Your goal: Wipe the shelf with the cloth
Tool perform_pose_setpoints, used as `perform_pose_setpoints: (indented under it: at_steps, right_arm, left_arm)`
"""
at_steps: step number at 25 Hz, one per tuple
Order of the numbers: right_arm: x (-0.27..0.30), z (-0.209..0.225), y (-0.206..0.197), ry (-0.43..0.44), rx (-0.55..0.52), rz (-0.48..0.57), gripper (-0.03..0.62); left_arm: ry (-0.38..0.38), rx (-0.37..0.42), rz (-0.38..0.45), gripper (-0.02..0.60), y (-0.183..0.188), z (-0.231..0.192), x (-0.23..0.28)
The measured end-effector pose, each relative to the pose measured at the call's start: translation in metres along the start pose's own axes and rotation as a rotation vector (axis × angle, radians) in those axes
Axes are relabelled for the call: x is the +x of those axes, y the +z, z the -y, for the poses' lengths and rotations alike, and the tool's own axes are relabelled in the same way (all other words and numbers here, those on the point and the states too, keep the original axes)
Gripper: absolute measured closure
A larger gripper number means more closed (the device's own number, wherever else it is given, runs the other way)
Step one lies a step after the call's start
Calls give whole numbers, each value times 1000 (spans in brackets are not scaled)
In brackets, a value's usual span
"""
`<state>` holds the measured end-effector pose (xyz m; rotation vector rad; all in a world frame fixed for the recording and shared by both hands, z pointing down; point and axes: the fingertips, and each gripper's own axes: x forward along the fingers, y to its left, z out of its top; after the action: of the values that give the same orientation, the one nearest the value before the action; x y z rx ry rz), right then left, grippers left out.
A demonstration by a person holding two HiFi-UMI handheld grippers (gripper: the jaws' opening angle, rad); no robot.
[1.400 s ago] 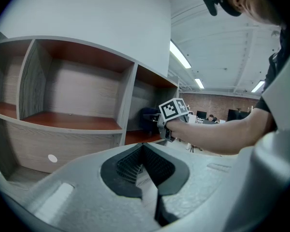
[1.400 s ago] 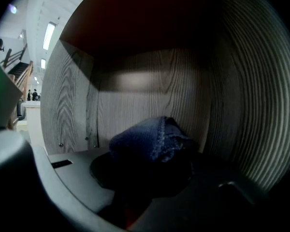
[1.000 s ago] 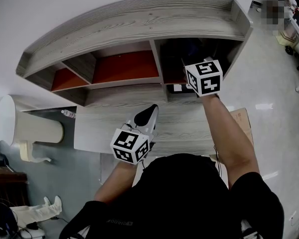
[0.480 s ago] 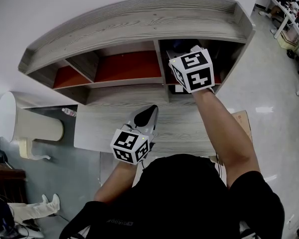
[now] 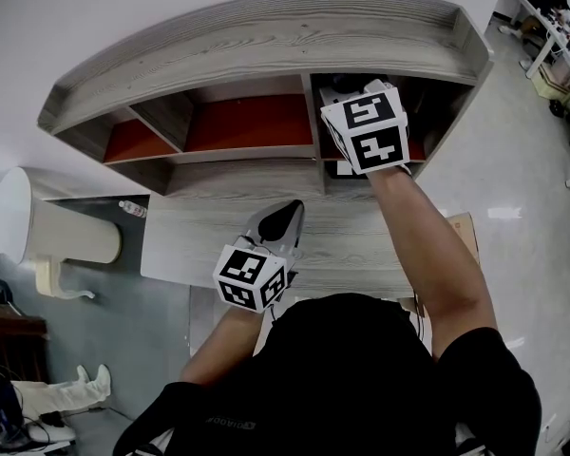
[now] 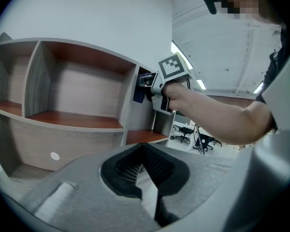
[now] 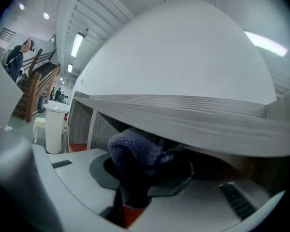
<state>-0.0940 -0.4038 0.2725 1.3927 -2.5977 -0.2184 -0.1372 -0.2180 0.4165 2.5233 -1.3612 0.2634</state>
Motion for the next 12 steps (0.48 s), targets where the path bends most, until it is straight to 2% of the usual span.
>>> perform_pose_setpoints:
  at_steps: [12]
  right_arm:
    - [0,-3,-9,-19,-30,-21,490]
  left_arm:
    - [-1,-5,3,572,0,-1,-1]
